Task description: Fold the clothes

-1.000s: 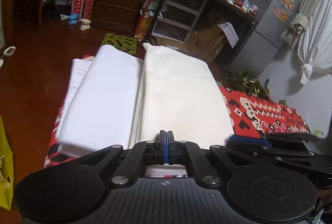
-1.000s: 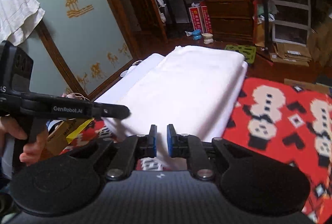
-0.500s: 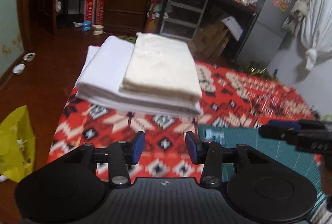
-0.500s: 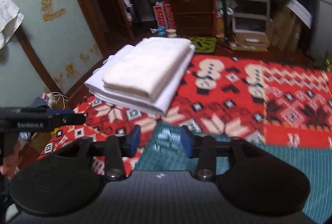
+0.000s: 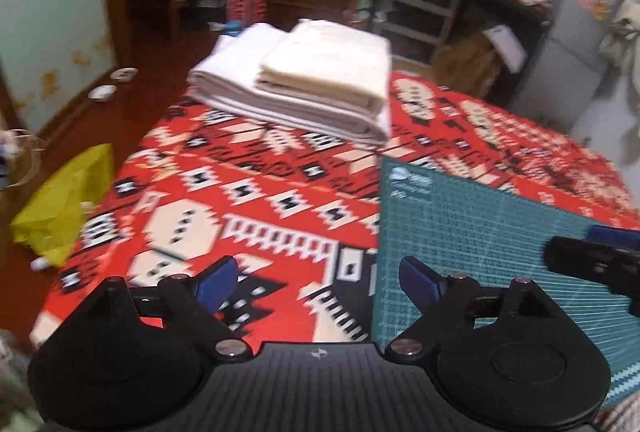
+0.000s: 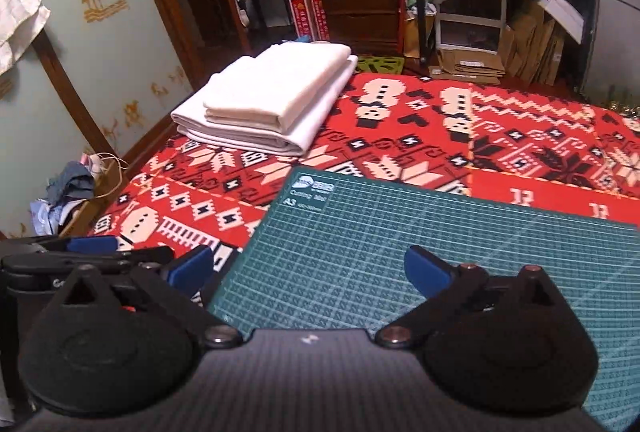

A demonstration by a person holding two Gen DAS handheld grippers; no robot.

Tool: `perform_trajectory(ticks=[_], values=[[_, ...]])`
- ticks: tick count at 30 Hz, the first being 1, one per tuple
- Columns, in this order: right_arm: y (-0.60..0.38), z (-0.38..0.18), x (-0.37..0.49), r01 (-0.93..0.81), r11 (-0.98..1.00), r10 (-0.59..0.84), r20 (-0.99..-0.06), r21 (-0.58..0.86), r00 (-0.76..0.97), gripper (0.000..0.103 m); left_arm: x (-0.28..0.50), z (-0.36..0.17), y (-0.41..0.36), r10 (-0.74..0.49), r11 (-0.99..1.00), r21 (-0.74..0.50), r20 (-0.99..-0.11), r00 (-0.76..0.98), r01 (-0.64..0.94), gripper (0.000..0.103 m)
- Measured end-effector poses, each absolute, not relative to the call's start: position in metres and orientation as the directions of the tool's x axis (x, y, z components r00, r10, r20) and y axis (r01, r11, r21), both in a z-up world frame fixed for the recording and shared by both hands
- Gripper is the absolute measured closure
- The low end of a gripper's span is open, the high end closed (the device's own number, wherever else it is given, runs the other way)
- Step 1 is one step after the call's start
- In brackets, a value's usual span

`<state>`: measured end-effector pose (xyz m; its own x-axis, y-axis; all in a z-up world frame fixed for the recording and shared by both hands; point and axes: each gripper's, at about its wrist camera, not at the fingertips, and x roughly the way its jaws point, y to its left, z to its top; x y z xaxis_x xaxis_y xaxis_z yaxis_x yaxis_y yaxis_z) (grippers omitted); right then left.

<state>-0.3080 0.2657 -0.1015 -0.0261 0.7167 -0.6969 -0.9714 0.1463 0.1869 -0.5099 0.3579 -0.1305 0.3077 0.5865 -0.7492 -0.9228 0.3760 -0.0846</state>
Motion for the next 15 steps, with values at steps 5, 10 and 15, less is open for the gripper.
perform_trajectory(ticks=[5, 10, 15], values=[[0.244, -0.070, -0.315, -0.973, 0.213, 0.735, -0.671, 0.087, 0.101, 0.000, -0.509, -0.106, 0.339, 0.600, 0.408, -0.061, -0.735, 0.318, -0.911, 0.015], [0.233, -0.032, -0.323, -0.979, 0.192, 0.771, -0.627, 0.060, 0.113, 0.000, -0.505, -0.072, 0.323, 0.634, 0.390, 0.010, -0.728, 0.261, -0.921, 0.015], [0.226, 0.006, -0.338, -0.975, 0.223, 0.782, -0.595, -0.014, 0.187, 0.000, -0.507, -0.039, 0.315, 0.638, 0.416, 0.028, -0.721, 0.270, -0.909, 0.015]])
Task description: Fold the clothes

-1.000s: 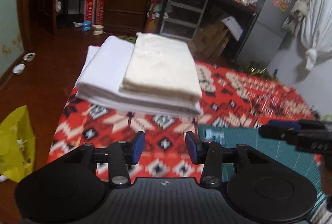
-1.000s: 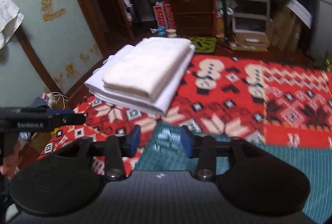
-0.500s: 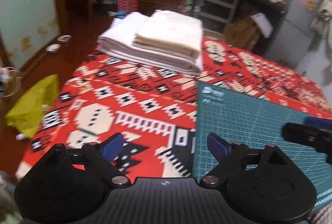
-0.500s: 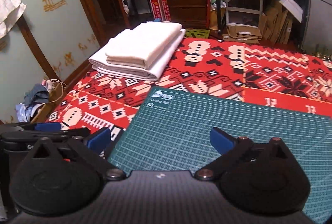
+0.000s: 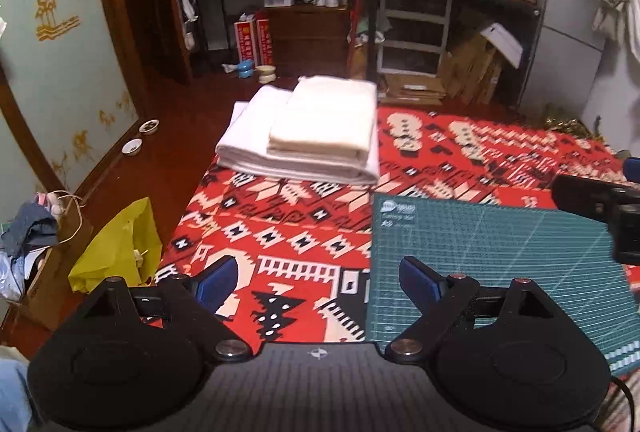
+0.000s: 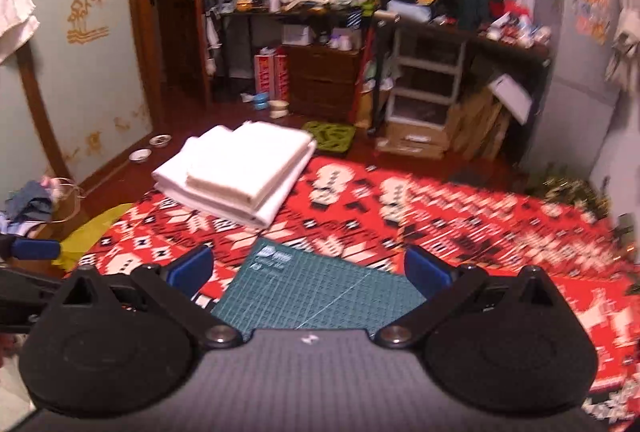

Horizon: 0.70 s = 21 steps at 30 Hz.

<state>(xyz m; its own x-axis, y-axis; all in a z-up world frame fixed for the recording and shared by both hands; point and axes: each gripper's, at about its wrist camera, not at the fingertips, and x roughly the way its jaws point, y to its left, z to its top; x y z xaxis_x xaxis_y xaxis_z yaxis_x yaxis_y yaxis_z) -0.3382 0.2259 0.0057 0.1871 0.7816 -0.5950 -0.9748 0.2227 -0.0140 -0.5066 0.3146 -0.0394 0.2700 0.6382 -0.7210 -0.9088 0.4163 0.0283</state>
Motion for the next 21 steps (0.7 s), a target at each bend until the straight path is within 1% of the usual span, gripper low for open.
perform_trajectory(ticks=[2, 5, 7, 8, 10, 12, 13, 21], values=[[0.224, 0.019, -0.339, -0.978, 0.209, 0.774, -0.614, 0.011, 0.159, 0.000, -0.507, -0.029, 0.315, 0.621, 0.424, 0.032, -0.737, 0.265, -0.905, 0.015], [0.224, 0.036, -0.338, -0.983, 0.177, 0.746, -0.657, 0.046, 0.104, 0.000, -0.503, -0.015, 0.306, 0.671, 0.376, 0.106, -0.716, 0.191, -0.920, 0.015], [0.222, 0.045, -0.340, -0.983, 0.175, 0.734, -0.672, 0.047, 0.098, 0.001, -0.506, -0.007, 0.302, 0.671, 0.356, 0.071, -0.713, 0.203, -0.932, 0.014], [0.221, 0.049, -0.340, -0.983, 0.181, 0.732, -0.673, 0.042, 0.105, 0.000, -0.509, -0.003, 0.302, 0.654, 0.360, 0.039, -0.723, 0.223, -0.932, 0.011], [0.218, 0.053, -0.343, -0.980, 0.194, 0.731, -0.671, 0.030, 0.124, 0.000, -0.513, 0.005, 0.299, 0.641, 0.351, 0.001, -0.729, 0.240, -0.936, 0.010], [0.217, 0.055, -0.346, -0.979, 0.200, 0.730, -0.671, 0.033, 0.127, 0.000, -0.514, 0.010, 0.292, 0.662, 0.326, 0.019, -0.718, 0.214, -0.945, 0.005], [0.215, 0.055, -0.347, -0.980, 0.196, 0.731, -0.672, 0.038, 0.120, 0.000, -0.513, 0.012, 0.289, 0.673, 0.316, 0.029, -0.712, 0.202, -0.948, 0.004], [0.208, 0.052, -0.355, -0.984, 0.172, 0.720, -0.688, 0.054, 0.088, 0.000, -0.511, 0.019, 0.274, 0.699, 0.295, 0.048, -0.692, 0.181, -0.954, 0.004]])
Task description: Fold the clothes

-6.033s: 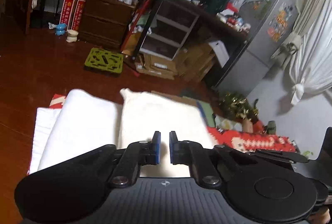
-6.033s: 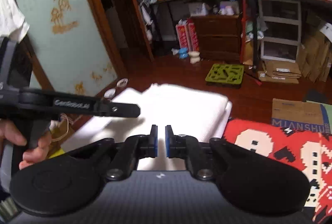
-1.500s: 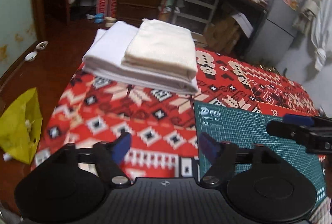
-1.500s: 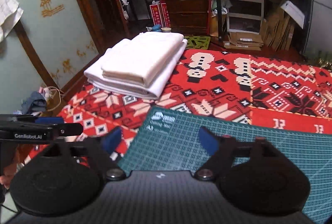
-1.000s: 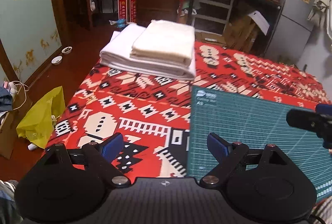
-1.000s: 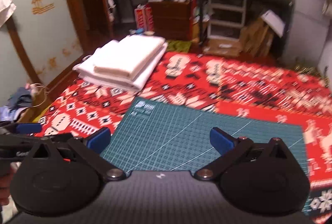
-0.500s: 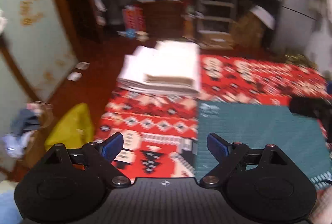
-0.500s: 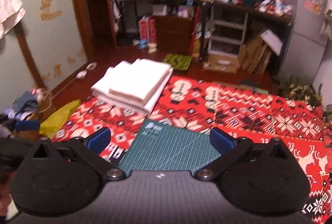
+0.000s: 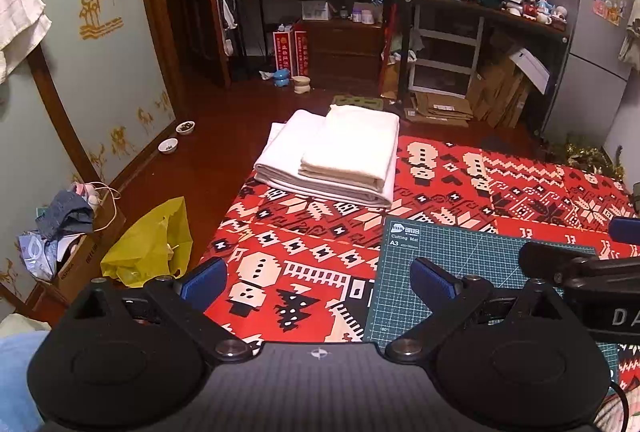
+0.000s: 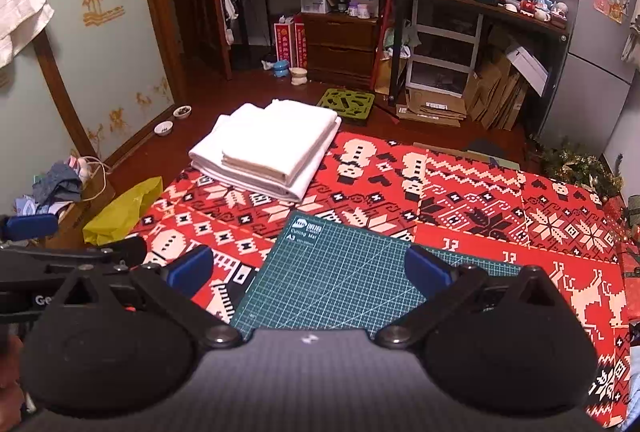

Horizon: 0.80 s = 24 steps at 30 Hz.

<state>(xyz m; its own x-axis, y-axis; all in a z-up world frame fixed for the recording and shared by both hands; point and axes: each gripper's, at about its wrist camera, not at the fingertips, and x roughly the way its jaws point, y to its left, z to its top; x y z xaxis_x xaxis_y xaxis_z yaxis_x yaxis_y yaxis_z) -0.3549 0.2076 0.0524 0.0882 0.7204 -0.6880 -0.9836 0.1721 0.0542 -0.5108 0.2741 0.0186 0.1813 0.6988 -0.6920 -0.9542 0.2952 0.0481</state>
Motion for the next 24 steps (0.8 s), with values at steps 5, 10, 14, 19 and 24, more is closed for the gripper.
perform_trajectory(ticks=[5, 10, 14, 19, 24], values=[[0.2062, 0.0490, -0.3523, -0.982, 0.173, 0.717, -0.693, 0.078, 0.071, 0.000, -0.5121, 0.0203, 0.2730, 0.691, 0.286, 0.038, -0.700, 0.179, -0.957, 0.004], [0.2047, 0.0481, -0.3525, -0.982, 0.168, 0.716, -0.695, 0.086, 0.062, 0.000, -0.5118, 0.0215, 0.2687, 0.698, 0.281, 0.050, -0.696, 0.168, -0.958, 0.004], [0.2039, 0.0486, -0.3530, -0.982, 0.165, 0.717, -0.695, 0.088, 0.058, 0.000, -0.5136, 0.0223, 0.2685, 0.699, 0.279, 0.052, -0.696, 0.166, -0.959, 0.004], [0.2030, 0.0492, -0.3548, -0.983, 0.164, 0.718, -0.693, 0.083, 0.062, 0.000, -0.5148, 0.0225, 0.2679, 0.701, 0.277, 0.053, -0.694, 0.164, -0.959, 0.004], [0.2020, 0.0509, -0.3564, -0.984, 0.161, 0.721, -0.691, 0.081, 0.061, 0.000, -0.5169, 0.0231, 0.2674, 0.702, 0.276, 0.049, -0.692, 0.166, -0.960, 0.005]])
